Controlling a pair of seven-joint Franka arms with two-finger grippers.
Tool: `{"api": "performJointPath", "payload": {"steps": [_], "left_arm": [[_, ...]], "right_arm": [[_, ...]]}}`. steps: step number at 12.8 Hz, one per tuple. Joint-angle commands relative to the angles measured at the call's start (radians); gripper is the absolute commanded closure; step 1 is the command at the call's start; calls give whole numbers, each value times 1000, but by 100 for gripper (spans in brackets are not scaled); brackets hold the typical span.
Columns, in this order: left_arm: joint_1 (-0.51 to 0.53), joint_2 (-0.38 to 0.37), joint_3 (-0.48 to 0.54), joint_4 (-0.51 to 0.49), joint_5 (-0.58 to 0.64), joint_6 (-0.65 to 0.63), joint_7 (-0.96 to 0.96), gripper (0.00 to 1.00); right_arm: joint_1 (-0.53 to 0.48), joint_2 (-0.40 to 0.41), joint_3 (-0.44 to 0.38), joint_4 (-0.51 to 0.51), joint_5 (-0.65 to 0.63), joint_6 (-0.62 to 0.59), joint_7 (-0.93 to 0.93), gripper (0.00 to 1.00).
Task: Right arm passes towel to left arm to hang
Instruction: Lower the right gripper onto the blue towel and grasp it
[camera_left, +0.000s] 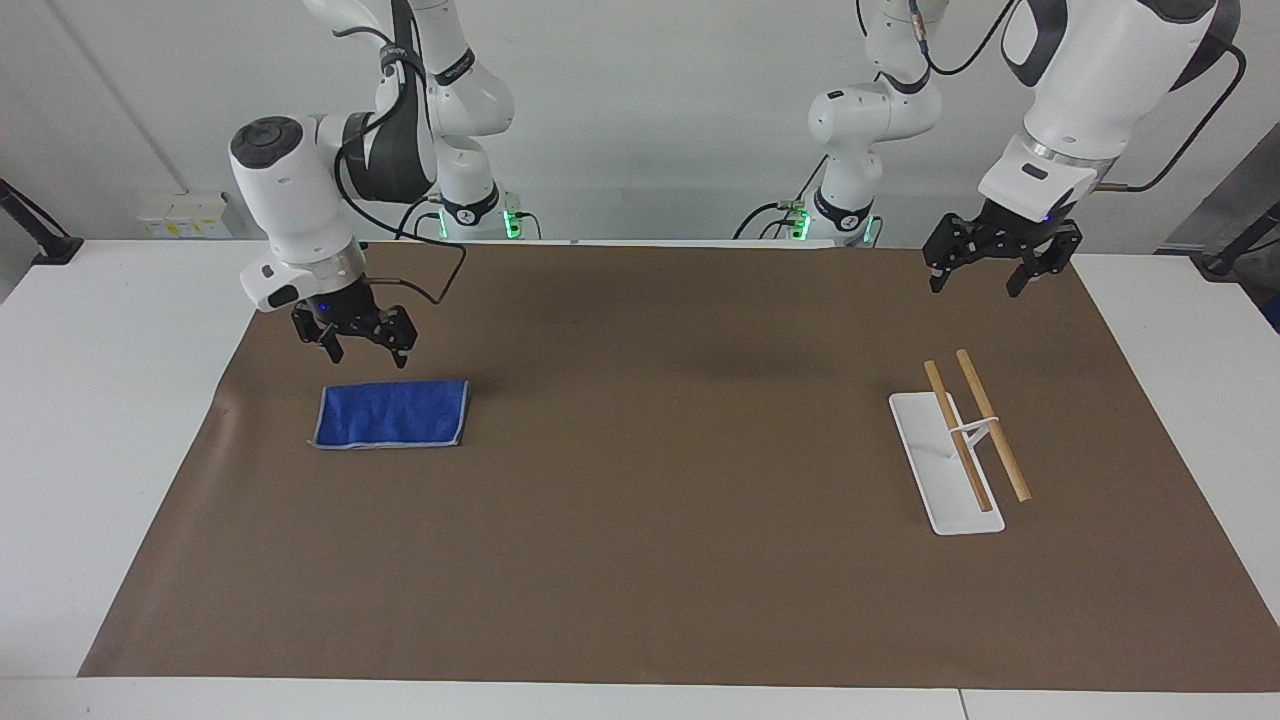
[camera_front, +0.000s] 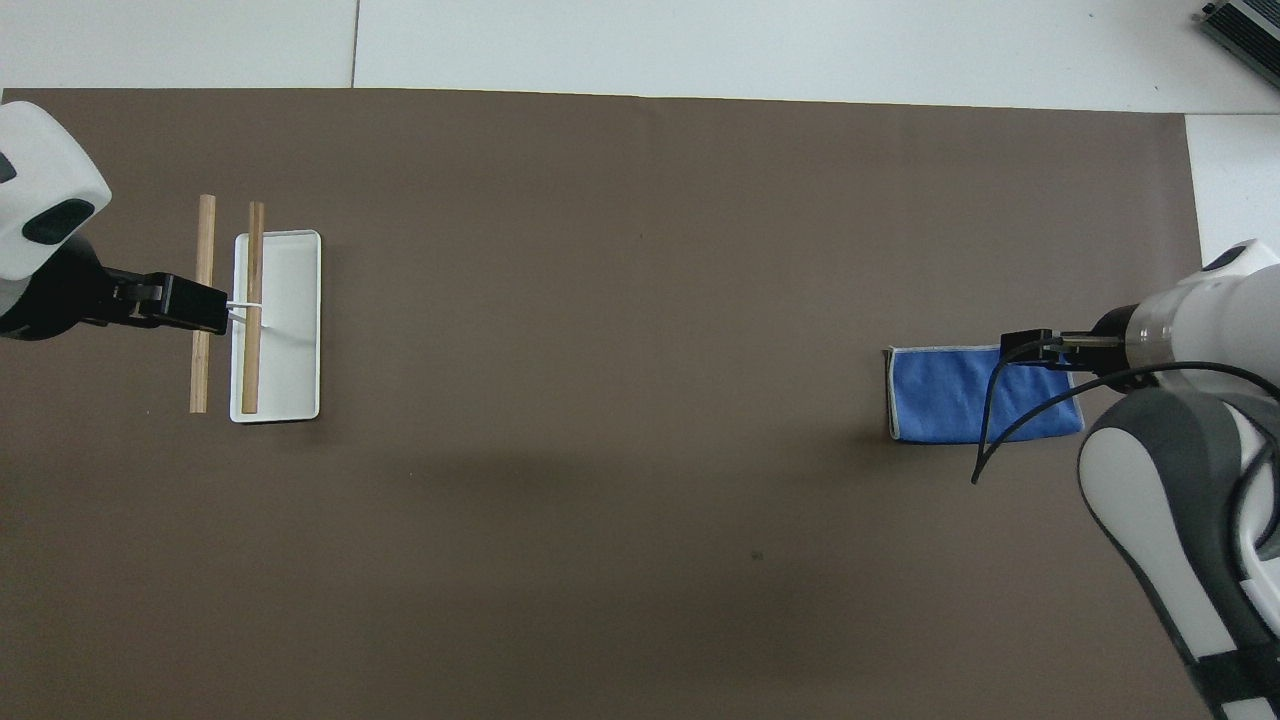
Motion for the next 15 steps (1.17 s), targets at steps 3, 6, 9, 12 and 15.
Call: {"api": "performJointPath", "payload": {"steps": [3, 6, 9, 12, 15], "left_arm": [[-4, -28, 3, -32, 14, 19, 7, 0], [-4, -28, 3, -32, 14, 19, 7, 0], [-4, -28, 3, -32, 14, 19, 7, 0], [-4, -28, 5, -32, 14, 19, 9, 0], [-4, -28, 3, -32, 14, 19, 7, 0]], "right_arm": [[-57, 135, 6, -72, 19, 218, -115, 0], [-50, 184, 7, -86, 19, 275, -120, 0], [-48, 212, 7, -105, 19, 278, -126, 0], [-50, 213, 7, -129, 19, 312, -146, 0], [-50, 212, 7, -142, 19, 312, -148, 20]]}}
